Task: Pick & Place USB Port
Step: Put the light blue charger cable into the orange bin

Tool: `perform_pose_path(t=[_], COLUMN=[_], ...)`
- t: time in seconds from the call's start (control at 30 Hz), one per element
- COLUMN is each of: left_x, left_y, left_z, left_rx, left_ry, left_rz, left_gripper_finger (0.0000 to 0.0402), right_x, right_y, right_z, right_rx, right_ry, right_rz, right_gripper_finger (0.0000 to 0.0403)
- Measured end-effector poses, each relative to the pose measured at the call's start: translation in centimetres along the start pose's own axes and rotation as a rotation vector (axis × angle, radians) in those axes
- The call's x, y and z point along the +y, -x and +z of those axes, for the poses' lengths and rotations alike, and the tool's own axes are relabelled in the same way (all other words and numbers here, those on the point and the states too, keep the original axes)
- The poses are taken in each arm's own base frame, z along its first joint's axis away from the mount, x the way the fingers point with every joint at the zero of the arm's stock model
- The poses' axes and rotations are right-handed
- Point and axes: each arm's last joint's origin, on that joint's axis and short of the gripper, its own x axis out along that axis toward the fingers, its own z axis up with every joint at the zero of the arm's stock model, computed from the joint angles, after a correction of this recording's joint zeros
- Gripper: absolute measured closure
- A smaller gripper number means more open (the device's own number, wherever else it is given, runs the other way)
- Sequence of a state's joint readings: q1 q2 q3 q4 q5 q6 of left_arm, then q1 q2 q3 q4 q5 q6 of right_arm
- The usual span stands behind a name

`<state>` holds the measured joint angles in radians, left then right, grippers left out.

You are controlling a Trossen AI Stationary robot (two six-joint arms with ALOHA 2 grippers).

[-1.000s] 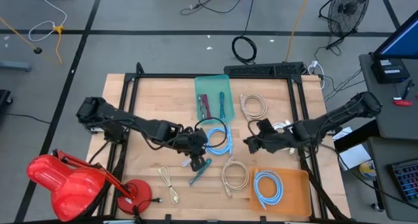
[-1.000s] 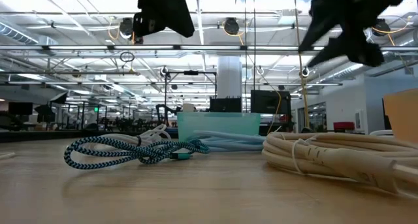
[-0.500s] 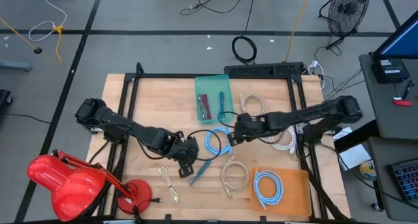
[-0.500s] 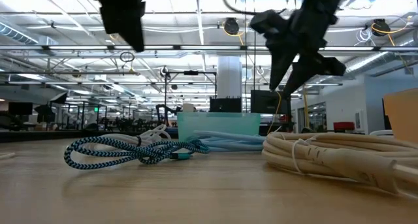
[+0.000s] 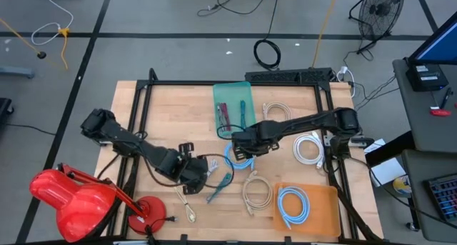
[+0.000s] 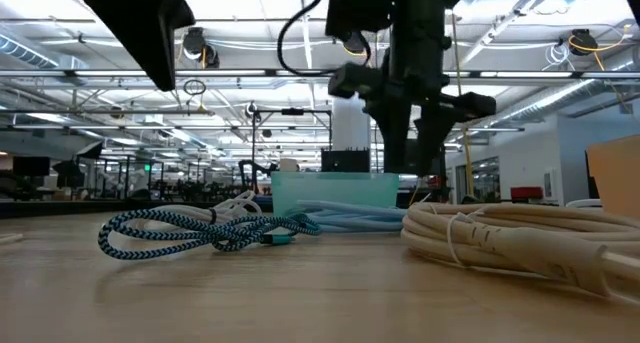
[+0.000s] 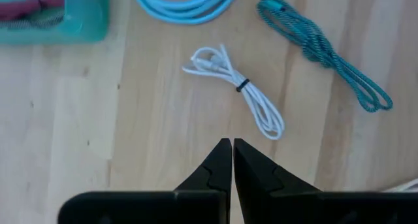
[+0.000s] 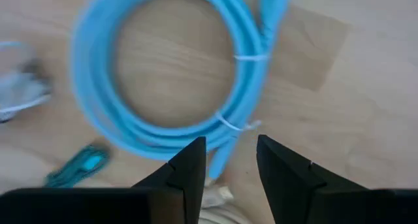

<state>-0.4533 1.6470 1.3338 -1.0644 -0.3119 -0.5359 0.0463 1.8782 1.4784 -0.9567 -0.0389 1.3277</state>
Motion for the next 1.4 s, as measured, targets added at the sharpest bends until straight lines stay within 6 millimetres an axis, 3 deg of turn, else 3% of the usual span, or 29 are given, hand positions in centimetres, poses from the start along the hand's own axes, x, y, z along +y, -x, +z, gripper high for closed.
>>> perform_pose_path(t=[0.23, 0.67, 1.2, 1.4], left_x=[-1.2, -0.7, 0.1, 0.8], left_y=[-0.9, -2.0, -2.0, -2.0], left_z=[-1.8, -3.6, -5.2, -6.3], left_rx=[0.009, 0.033, 0.095, 0.088], left_ry=[-0.090, -0.101, -0.108, -0.058], left_rz=[0.030, -0.004, 0.023, 0.009], left_gripper_finger=[0.0380, 0.0380, 0.0380, 0.0380], right_x=[-0.1, -0.6, 0.7, 0.3], right_y=[-0.9, -1.0, -6.0, -6.2], right_z=[0.0, 2.2, 3.4, 3.3], right_rx=[0.026, -0.043, 0.018, 0.019], right_ry=[-0.068, -0.126, -0.089, -0.093], right_rz=[-0.044, -0.050, -0.043, -0.090], right_gripper_finger=[0.0277, 0.0277, 0.0277, 0.0284])
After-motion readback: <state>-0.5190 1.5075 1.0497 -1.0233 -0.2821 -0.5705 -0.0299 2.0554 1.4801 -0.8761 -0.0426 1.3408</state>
